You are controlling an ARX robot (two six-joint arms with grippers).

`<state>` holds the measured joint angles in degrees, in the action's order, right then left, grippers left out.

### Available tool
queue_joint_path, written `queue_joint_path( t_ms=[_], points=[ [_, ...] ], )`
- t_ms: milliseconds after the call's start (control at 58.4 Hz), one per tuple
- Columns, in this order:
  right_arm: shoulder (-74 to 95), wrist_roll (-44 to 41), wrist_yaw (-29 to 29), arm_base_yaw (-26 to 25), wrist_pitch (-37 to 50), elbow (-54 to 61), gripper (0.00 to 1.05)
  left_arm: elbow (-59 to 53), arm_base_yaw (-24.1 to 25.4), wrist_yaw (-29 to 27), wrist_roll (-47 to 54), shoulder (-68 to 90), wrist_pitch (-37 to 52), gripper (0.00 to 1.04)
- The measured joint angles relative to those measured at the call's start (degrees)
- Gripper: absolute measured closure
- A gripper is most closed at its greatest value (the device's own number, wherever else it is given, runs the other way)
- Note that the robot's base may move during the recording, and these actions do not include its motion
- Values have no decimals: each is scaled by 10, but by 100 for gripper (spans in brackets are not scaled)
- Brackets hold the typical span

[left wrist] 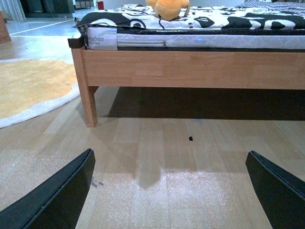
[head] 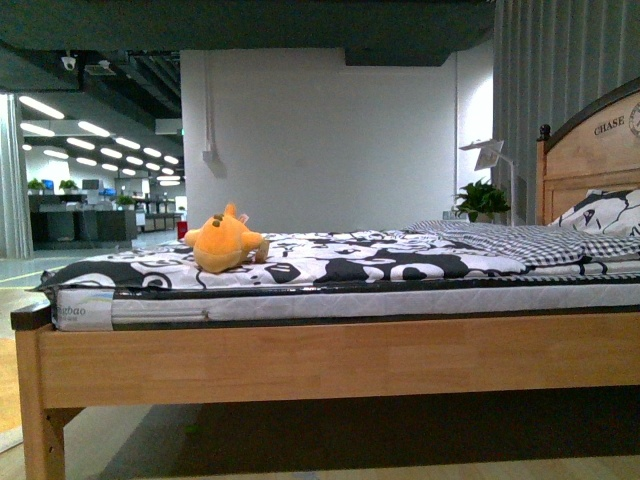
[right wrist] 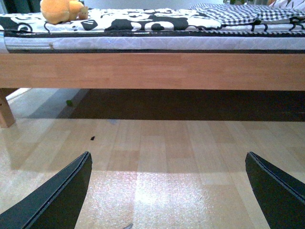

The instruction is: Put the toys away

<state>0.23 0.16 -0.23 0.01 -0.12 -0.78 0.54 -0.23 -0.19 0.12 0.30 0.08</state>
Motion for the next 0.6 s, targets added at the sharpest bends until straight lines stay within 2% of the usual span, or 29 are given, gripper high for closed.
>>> queue_joint_path(
  t_ms=[600],
  points=[
    [0, 0, 0, 0, 0, 0, 6, 0, 0, 0, 0, 0, 0, 6]
  ],
)
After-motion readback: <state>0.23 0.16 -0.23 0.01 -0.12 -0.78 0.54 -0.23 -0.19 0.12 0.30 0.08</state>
